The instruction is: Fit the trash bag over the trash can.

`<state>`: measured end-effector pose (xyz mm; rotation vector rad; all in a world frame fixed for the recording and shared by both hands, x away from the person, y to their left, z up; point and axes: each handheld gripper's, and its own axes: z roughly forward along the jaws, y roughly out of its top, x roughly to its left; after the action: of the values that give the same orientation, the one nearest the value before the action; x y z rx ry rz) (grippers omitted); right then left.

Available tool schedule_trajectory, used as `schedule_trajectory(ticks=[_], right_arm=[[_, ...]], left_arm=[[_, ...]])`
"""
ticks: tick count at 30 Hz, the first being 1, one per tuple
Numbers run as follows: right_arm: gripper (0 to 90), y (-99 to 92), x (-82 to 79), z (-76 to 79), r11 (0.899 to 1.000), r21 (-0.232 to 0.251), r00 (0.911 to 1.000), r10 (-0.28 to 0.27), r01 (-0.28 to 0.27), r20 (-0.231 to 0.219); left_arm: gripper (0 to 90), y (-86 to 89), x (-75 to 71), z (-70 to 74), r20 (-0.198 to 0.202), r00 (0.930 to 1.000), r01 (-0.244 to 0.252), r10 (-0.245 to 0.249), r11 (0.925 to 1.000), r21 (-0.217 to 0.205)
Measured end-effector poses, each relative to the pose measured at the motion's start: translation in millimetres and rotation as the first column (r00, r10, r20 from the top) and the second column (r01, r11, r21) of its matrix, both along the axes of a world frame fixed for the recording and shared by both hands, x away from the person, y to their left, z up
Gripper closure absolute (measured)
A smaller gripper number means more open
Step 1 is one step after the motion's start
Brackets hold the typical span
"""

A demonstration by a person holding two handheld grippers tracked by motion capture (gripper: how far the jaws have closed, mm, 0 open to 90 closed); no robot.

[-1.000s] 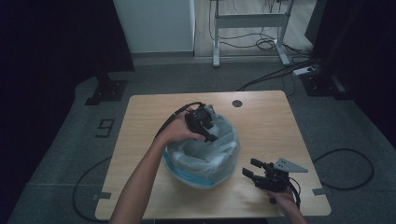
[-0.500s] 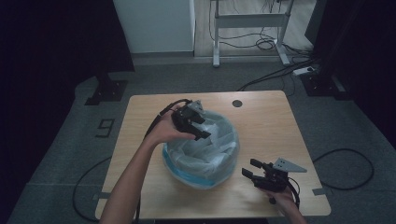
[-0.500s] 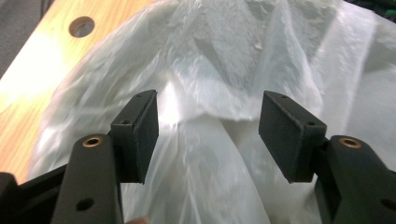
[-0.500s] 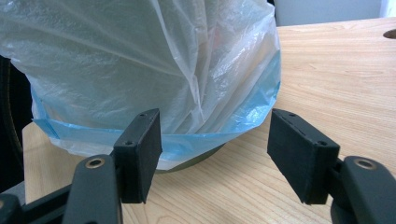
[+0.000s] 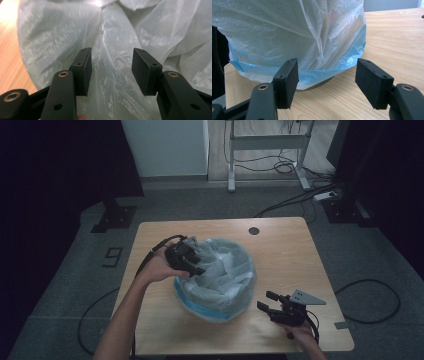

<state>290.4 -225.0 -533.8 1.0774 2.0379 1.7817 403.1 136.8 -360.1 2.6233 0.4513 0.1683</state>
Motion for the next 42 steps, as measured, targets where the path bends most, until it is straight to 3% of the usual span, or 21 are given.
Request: schedule_trajectory(ticks=[8,10,14,18,23,31,33,42], right_arm=[[34.3,-1.3,-0.3,1.1,1.0,0.007,1.0,0.001,-0.001,-0.003],[34.2,-1.3,-0.4,1.4,1.0,0.006,1.0,0.003,-0.003,-0.002],[34.2,-2.1,-0.2,1.8,1.0,0.007,1.0,-0.002,0.002,0.0],[34.2,-2.6,-0.1,1.6,1.0,0.007,1.0,-0.006,0.006,-0.002],[34.2,-1.6,-0.5,1.7,1.0,0.005,1.0,-0.005,0.005,0.0],[34.1,1.3,-1.2,1.1,1.0,-0.003,1.0,0.003,-0.003,-0.002],[34.1,1.2,-1.2,0.9,1.0,-0.004,1.0,0.003,-0.003,-0.003],[34.1,0.9,-1.0,0.7,1.0,-0.006,1.0,0.007,-0.007,-0.005]], left_arm=[[52.0,-4.6,-1.4,1.1,0.004,1.0,0.005,-0.005,0.9996,0.029],[50.3,-4.4,-2.9,2.2,0.007,0.9999,0.009,-0.009,0.9999,0.012],[47.1,-2.4,-7.5,9.1,0.011,0.9997,0.023,-0.022,0.9979,-0.061],[46.3,-3.5,-14.7,16.4,0.01,0.9987,0.051,-0.051,0.9916,-0.119],[45.4,-13.9,-28.8,21.2,0.024,0.994,0.109,-0.106,0.9838,-0.142],[44.2,-41.4,-46.4,28.3,0.034,0.982,0.189,-0.186,0.9621,-0.197],[44.2,-48.2,-49.3,27.9,0.034,0.979,0.204,-0.201,0.9603,-0.191],[44.2,-64.7,-52.2,15.2,0.013,0.9739,0.226,-0.226,0.966,-0.125]])
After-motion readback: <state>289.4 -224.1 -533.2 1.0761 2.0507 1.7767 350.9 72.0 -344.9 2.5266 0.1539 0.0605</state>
